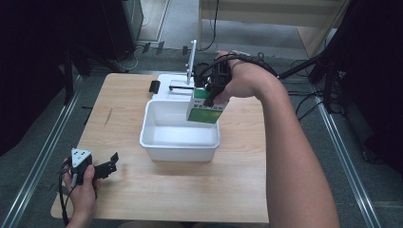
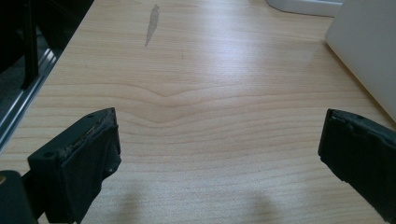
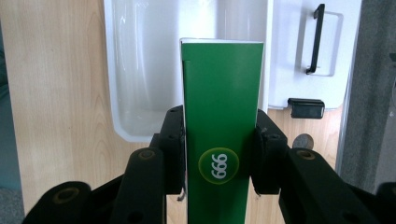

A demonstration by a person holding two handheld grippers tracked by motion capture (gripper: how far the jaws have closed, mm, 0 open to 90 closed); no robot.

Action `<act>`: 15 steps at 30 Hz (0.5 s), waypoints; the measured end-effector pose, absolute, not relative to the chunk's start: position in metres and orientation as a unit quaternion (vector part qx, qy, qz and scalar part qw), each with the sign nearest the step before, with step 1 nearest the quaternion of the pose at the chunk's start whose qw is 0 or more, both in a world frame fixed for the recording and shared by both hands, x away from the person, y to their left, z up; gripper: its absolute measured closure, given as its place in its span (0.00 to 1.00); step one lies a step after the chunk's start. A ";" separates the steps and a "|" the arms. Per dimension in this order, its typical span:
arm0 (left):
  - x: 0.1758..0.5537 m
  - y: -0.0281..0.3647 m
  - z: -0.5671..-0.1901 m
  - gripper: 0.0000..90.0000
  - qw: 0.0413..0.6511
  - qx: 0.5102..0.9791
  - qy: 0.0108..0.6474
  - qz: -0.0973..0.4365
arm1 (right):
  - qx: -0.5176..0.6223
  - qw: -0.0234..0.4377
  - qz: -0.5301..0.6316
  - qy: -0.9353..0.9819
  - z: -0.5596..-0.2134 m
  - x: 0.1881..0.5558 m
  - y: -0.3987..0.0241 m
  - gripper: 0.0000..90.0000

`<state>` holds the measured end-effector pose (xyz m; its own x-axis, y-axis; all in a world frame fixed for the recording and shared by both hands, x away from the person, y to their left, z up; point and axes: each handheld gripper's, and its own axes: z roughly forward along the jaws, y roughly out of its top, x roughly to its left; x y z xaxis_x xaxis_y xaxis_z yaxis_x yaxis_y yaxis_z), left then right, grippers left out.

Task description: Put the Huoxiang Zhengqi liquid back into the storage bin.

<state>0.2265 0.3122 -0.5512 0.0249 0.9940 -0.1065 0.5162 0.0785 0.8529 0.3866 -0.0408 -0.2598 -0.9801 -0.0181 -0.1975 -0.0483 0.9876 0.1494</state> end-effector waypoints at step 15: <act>0.227 0.312 -0.551 0.00 0.386 0.603 0.625 0.310 | -0.016 0.089 0.050 0.995 -0.288 0.394 -0.029 0.71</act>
<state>0.2266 0.3123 -0.5512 0.0270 0.9937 -0.1084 0.5142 0.0792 0.8540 0.3944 -0.0290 -0.2876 -0.9837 -0.0221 -0.1784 -0.0398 0.9945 0.0965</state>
